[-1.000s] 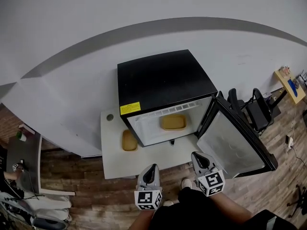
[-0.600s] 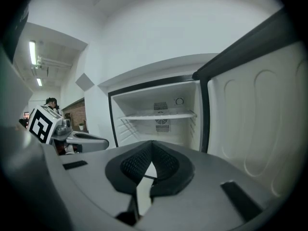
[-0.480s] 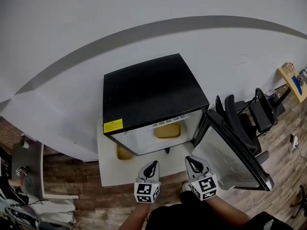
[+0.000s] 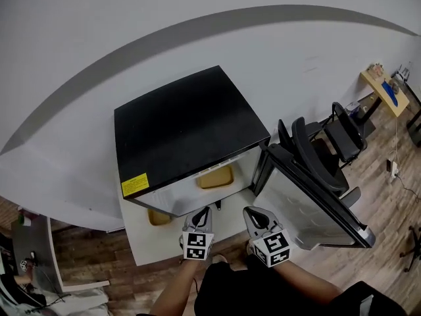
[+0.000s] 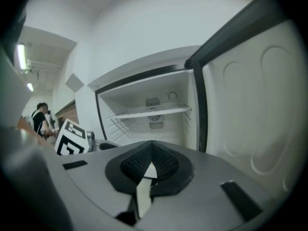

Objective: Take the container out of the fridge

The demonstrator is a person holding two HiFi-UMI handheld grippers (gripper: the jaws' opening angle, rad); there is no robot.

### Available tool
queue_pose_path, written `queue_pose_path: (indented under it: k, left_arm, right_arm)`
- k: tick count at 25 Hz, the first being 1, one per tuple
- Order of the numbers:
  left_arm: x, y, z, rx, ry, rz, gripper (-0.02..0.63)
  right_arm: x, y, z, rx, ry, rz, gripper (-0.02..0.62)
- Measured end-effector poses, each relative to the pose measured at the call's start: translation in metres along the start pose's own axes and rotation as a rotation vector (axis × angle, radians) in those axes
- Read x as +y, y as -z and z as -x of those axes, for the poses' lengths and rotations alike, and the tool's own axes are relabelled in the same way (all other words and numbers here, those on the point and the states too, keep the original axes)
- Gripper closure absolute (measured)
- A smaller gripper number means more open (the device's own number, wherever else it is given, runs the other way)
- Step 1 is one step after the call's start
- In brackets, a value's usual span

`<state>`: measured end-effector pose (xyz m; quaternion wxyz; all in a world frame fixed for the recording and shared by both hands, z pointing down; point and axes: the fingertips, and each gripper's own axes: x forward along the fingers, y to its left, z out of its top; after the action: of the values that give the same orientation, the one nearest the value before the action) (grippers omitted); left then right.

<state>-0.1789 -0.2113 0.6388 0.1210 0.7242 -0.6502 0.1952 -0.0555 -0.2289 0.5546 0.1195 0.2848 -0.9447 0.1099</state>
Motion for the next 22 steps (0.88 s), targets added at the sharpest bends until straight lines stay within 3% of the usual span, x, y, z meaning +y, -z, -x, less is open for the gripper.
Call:
queue_pose_path:
  k: [2, 15, 19, 22]
  left_arm:
    - [0.003, 0.005, -0.008, 0.024, 0.031, -0.025, 0.589]
    - [0.010, 0.012, -0.057, 0.063, 0.167, -0.124, 0.587]
    - [0.003, 0.018, -0.069, 0.136, 0.214, -0.148, 0.503]
    - [-0.002, 0.024, -0.082, 0.170, 0.241, -0.216, 0.458]
  right_arm:
    - [0.002, -0.003, 0.002, -0.004, 0.033, -0.068, 0.600]
    - [0.006, 0.001, -0.009, 0.002, 0.110, -0.043, 0.599]
    - [0.010, -0.004, -0.009, -0.015, 0.107, -0.038, 0.598]
    - [0.004, -0.004, -0.009, -0.014, 0.124, -0.049, 0.599]
